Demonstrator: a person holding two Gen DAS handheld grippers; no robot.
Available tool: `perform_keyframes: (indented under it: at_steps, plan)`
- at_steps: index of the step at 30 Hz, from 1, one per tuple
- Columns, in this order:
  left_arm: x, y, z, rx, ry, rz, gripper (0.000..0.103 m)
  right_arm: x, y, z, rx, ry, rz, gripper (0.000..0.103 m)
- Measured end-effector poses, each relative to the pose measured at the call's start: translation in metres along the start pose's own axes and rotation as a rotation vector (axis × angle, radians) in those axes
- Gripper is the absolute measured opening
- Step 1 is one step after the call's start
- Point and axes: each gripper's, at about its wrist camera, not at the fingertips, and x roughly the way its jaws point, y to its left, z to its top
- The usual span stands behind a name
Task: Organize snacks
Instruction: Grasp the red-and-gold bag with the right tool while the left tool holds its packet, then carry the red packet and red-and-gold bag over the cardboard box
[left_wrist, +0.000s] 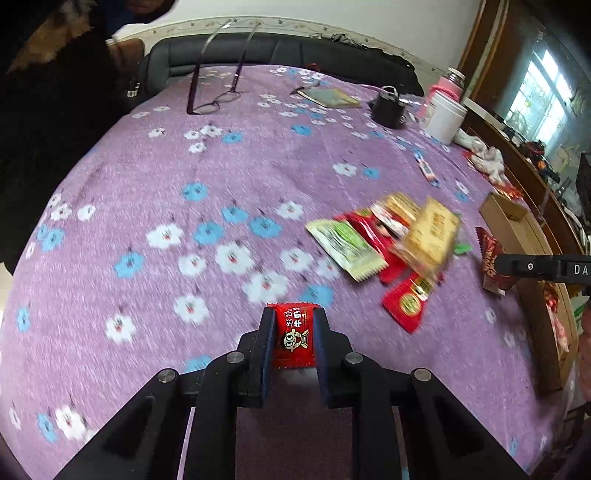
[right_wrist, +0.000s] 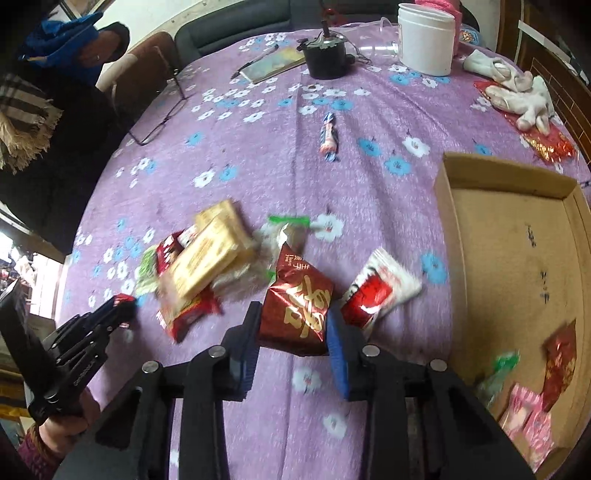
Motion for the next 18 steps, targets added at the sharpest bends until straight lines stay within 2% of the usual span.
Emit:
perform_keyframes:
  at_steps: [6,18]
  plan:
    - [-0.008,-0.020,-0.014,0.017,0.007,-0.033,0.019,-0.007,0.005,-0.019,-0.006,0.016,0.037,0.032]
    - [-0.018,-0.042,-0.015,0.040,-0.006,-0.056,0.019,-0.005,0.017,-0.045,-0.055,0.056,0.071,0.032]
